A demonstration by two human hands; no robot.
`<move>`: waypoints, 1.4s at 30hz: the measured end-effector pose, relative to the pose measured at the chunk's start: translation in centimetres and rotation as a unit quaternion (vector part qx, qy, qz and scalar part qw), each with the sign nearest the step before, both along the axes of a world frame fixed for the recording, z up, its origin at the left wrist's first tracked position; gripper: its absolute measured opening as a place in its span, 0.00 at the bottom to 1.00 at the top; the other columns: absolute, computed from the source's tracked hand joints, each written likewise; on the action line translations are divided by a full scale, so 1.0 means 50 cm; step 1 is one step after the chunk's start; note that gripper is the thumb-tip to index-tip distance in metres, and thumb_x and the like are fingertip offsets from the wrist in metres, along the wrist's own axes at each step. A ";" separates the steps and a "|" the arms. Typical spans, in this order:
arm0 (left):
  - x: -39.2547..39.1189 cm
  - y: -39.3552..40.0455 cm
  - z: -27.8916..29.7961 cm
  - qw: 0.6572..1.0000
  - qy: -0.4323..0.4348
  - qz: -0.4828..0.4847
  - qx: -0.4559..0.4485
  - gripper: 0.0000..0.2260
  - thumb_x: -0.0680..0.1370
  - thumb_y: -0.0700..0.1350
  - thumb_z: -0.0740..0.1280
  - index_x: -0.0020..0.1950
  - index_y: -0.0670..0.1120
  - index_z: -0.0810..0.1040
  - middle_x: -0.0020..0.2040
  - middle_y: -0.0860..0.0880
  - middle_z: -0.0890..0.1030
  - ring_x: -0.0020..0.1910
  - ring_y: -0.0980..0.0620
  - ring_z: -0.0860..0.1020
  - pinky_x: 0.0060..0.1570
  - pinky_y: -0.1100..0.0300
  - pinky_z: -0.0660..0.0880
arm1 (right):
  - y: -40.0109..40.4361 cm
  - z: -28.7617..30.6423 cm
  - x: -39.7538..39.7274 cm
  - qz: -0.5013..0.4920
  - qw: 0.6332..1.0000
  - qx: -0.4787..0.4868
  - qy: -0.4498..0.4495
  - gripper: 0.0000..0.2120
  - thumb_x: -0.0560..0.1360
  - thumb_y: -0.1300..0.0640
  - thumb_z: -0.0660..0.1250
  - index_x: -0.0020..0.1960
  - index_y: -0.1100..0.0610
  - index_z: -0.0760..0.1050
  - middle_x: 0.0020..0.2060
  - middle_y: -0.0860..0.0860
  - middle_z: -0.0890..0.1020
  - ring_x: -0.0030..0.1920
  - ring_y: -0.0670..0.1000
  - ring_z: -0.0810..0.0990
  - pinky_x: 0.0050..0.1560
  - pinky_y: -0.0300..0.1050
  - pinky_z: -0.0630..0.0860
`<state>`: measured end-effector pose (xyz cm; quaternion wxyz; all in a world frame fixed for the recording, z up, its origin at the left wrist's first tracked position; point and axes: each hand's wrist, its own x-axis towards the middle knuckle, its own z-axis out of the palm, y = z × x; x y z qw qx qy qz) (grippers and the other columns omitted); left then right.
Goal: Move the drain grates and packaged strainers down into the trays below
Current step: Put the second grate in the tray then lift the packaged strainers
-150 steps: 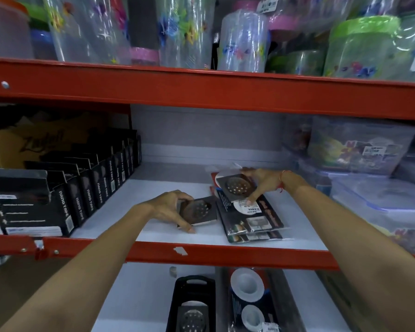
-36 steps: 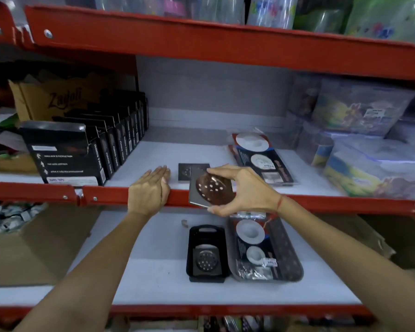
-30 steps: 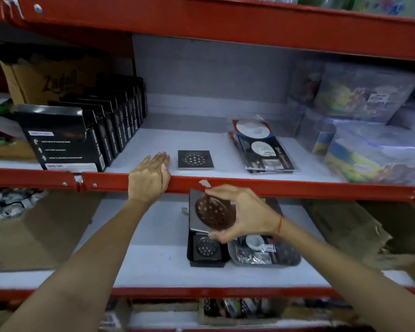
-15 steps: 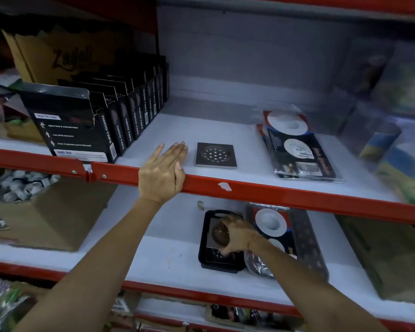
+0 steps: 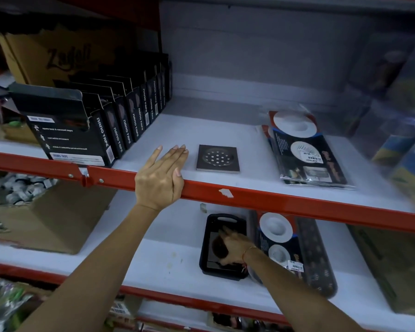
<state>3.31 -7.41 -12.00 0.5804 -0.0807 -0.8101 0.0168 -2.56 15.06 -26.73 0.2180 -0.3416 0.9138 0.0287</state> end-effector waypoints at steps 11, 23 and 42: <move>0.007 0.007 0.003 1.000 -0.015 0.006 0.020 0.19 0.79 0.39 0.53 0.58 0.39 0.82 0.56 0.43 0.84 0.57 0.48 0.82 0.65 0.48 0.73 | 0.023 0.281 0.155 0.139 0.864 -0.459 0.152 0.10 0.74 0.56 0.69 0.53 0.56 0.83 0.48 0.51 0.86 0.45 0.45 0.84 0.49 0.42 0.81; 0.012 0.007 0.008 0.999 -0.033 0.009 0.023 0.19 0.79 0.40 0.53 0.58 0.40 0.82 0.57 0.44 0.84 0.56 0.49 0.82 0.60 0.52 0.76 | -0.055 0.532 -0.083 0.044 0.985 -0.128 0.104 0.43 0.67 0.37 0.71 0.75 0.50 0.57 0.75 0.51 0.61 0.75 0.53 0.58 0.75 0.52 0.57; 0.014 0.012 0.009 0.999 -0.046 0.009 0.026 0.19 0.80 0.40 0.52 0.58 0.39 0.82 0.58 0.43 0.83 0.56 0.47 0.82 0.59 0.51 0.77 | 0.073 0.575 0.138 0.055 0.941 -0.328 0.065 0.40 0.58 0.41 0.78 0.67 0.51 0.71 0.61 0.43 0.76 0.60 0.40 0.75 0.66 0.36 0.69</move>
